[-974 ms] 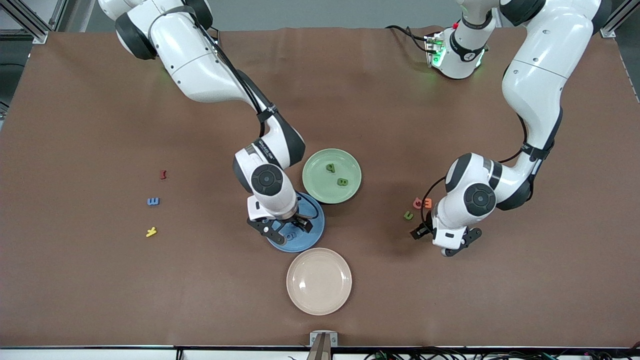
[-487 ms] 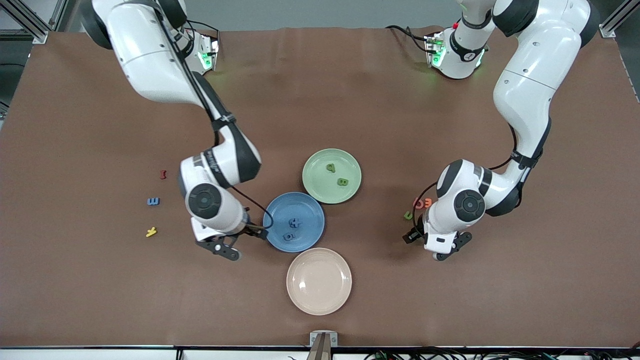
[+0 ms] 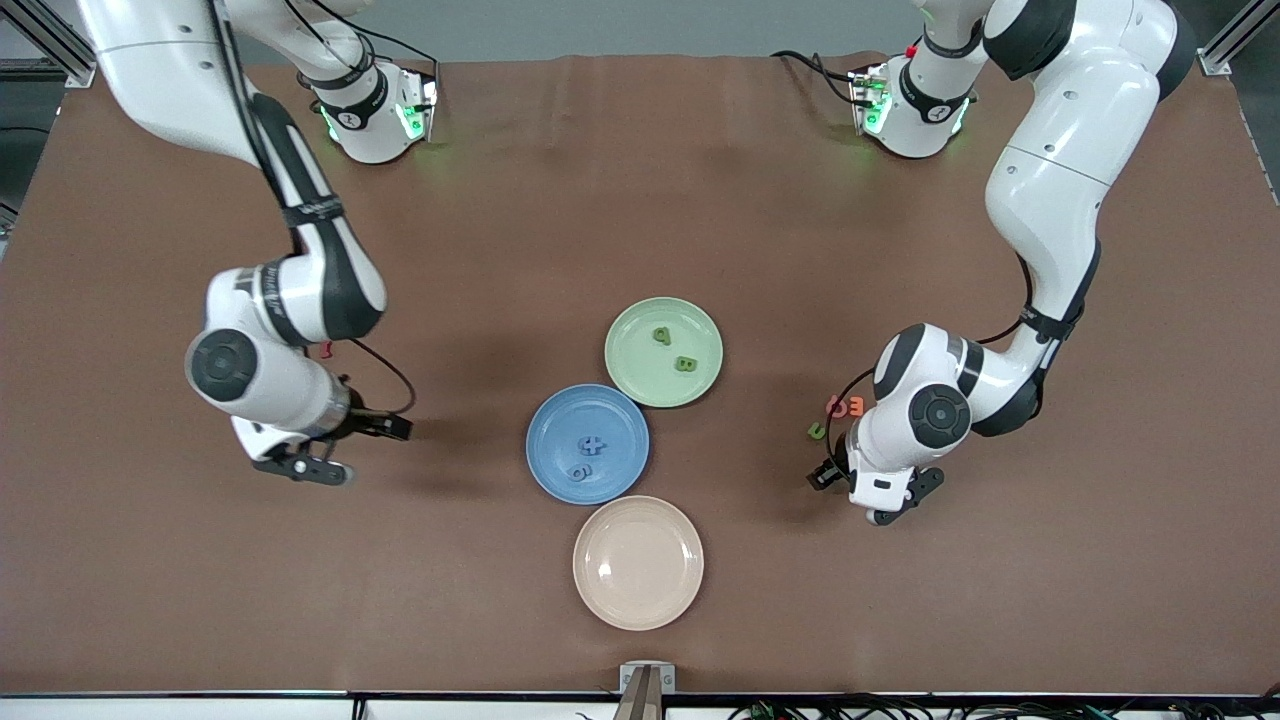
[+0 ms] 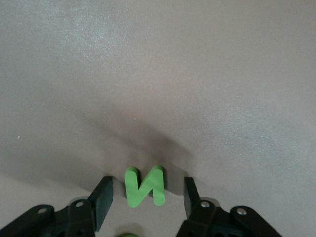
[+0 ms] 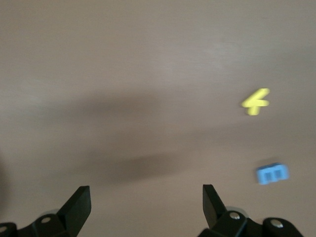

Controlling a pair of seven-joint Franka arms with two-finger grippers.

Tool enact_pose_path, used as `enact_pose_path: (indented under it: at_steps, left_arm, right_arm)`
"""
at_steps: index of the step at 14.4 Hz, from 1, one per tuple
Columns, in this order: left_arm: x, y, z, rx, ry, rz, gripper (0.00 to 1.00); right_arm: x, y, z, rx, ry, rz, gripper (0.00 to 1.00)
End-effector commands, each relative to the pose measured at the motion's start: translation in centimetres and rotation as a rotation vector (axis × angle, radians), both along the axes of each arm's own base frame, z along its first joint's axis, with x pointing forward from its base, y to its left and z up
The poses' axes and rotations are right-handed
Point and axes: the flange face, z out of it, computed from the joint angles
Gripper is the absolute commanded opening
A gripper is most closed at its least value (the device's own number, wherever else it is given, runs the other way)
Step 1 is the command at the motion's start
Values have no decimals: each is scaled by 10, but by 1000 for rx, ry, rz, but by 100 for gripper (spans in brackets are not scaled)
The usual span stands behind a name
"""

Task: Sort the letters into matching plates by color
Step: 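Grasp blue m with the right gripper while the left gripper lifts N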

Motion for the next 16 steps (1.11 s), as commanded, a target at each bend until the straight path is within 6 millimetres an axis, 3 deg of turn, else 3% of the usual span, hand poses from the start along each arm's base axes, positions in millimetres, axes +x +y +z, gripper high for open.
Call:
enact_pose_path:
  at_steps: [1,6,10,16]
  left_arm:
    - [4,-2,0,2,-10,6,51]
    - [3,-3,-4,3,-6,4,29]
    - [3,-4,-1,3,-10,1,16]
    - [1,-10,24,22,1,-1,15]
  right_arm:
    - [-34,-43,-19,4,-20,74,100]
    - [-69,-117,-67,1,-90,176,100]
    - [-80,-156,-78,-5,-99,252,100]
    - [-92,-158,-95,-9,-117,255,99]
